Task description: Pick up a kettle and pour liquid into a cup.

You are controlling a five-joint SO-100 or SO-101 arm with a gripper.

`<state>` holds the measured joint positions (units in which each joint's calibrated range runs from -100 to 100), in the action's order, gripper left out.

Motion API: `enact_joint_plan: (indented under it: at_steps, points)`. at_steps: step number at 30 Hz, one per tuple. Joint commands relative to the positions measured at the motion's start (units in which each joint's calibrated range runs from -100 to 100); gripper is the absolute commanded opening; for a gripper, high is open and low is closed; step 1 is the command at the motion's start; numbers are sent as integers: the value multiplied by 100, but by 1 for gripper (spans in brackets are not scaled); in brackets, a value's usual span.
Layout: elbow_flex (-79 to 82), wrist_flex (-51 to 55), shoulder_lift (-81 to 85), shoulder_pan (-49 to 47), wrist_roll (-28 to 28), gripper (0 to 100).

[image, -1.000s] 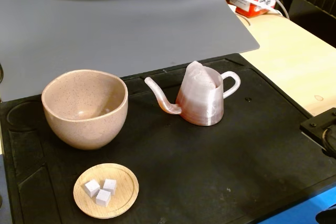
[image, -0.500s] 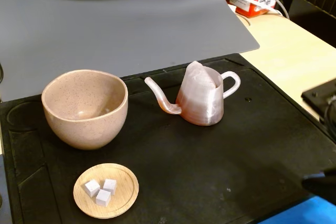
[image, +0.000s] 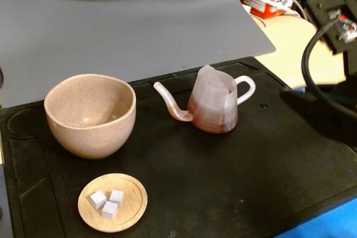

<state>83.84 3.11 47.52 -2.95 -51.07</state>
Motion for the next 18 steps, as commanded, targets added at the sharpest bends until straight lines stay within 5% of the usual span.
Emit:
enact_joint_plan:
  at_steps: [1,9,10,16,18]
  points:
    - [-425,-1033,-690,-29,25,1]
    - [-1160,-2140,-2192,-44,40,1]
    - [-1160,-2503,-2508,-6,450,1]
    - [-1169,-5010,-4547,17,817,1]
    - [-1169,-5192,-4837,-36,917,12]
